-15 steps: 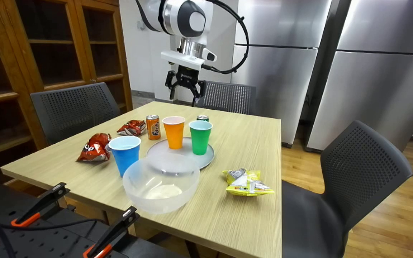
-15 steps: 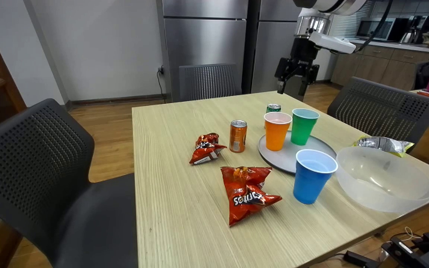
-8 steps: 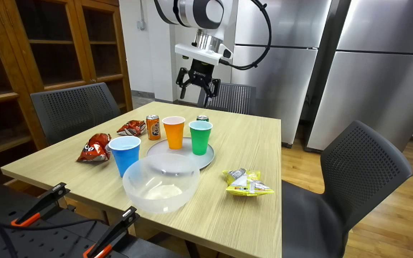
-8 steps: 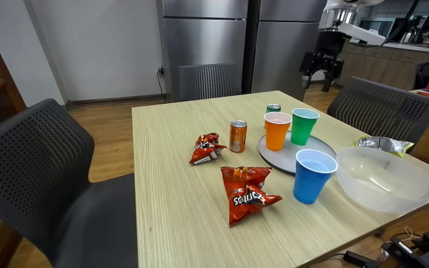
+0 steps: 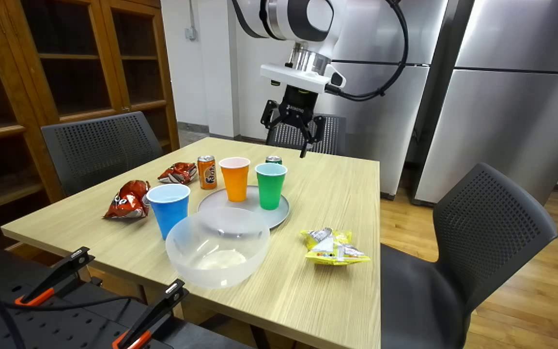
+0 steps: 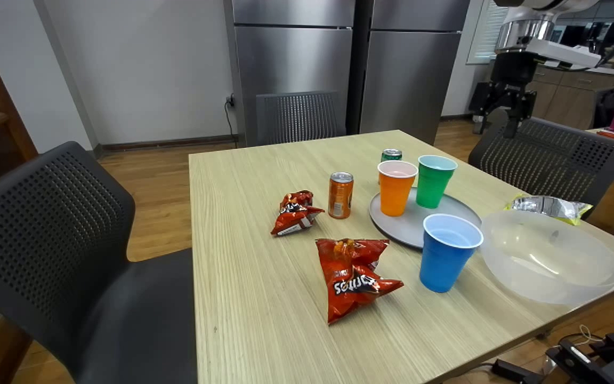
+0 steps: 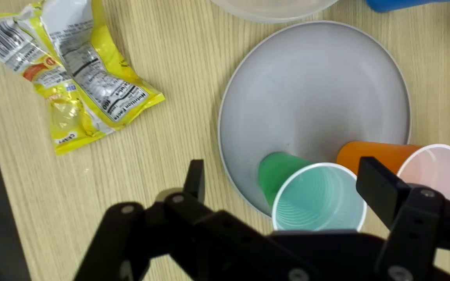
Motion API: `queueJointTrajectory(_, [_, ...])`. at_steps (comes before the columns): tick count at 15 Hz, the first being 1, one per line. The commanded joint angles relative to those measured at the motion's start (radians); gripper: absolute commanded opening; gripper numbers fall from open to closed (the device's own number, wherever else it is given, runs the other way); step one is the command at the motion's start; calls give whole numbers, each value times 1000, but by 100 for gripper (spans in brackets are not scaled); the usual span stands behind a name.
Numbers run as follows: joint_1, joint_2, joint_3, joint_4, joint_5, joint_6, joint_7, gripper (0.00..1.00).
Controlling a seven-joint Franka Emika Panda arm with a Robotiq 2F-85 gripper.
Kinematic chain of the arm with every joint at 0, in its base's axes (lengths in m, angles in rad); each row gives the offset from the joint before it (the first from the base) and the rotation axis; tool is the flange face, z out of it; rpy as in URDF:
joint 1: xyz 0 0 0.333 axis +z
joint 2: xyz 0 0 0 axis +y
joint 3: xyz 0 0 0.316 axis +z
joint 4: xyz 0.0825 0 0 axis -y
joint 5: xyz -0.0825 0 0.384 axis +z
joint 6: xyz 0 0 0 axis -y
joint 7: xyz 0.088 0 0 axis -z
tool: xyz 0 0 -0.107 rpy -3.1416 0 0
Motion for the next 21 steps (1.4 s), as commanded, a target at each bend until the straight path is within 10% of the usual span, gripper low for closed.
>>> queueJointTrajectory(1, [-18, -3, -27, -6, -42, -46, 15, 100])
queueJointTrajectory(21, [-43, 226, -133, 126, -221, -160, 219, 100])
